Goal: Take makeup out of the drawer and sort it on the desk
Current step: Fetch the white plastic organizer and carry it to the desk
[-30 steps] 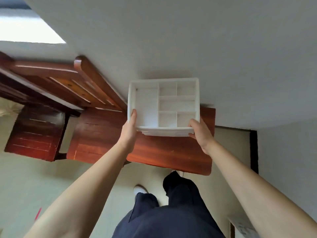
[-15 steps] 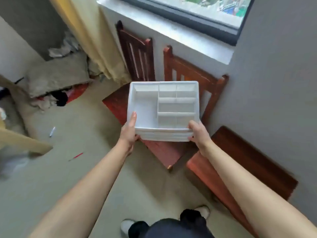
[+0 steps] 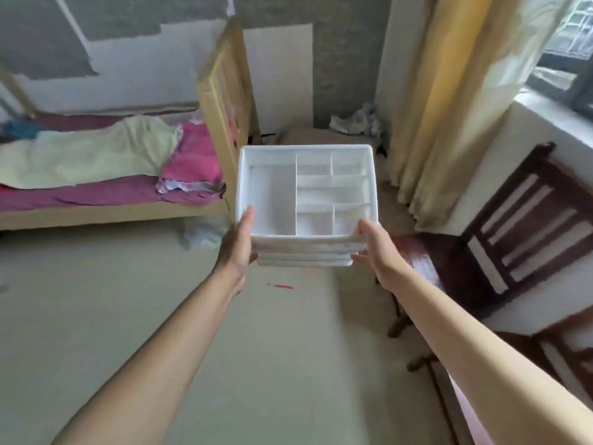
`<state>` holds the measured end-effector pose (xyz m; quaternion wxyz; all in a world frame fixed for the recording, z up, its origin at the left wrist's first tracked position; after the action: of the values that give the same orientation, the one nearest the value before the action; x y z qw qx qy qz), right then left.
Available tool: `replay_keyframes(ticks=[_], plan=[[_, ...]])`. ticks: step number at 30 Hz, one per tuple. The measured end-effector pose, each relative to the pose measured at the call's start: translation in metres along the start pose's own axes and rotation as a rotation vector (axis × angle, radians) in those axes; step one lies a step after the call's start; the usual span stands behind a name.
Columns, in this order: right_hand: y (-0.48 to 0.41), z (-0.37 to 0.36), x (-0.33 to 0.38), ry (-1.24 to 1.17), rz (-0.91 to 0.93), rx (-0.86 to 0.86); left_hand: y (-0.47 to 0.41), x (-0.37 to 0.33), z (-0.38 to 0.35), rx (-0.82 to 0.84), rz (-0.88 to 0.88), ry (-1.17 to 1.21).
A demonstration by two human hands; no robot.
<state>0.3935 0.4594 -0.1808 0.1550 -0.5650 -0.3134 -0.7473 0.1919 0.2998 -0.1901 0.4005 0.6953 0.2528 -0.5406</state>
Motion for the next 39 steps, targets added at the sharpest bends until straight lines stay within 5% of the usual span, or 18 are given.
replay_keyframes(ticks=[15, 27, 39], plan=[[-0.227, -0.435, 0.131, 0.163, 0.060, 0.612, -0.178, -0.080, 0.351, -0.645, -0.061, 0.175], [-0.234, -0.775, 0.233, 0.345, 0.231, 1.080, -0.200, -0.115, 0.615, -1.126, -0.142, 0.415], [-0.261, -1.101, 0.291, 0.393, 0.168, 1.120, -0.293, -0.185, 0.887, -1.219, -0.131, 0.442]])
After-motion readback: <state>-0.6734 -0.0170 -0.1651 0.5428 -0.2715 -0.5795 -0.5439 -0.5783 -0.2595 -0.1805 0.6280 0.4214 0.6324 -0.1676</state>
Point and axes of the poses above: each hand's wrist, its own y-axis away from the middle knuckle, its own z-axis out of the back of the hand, x = y × z, the point moved 7 cm from there along -y, towards the middle knuckle, and after that the axes turned 7 degrees about y, right-handed, at the moved point
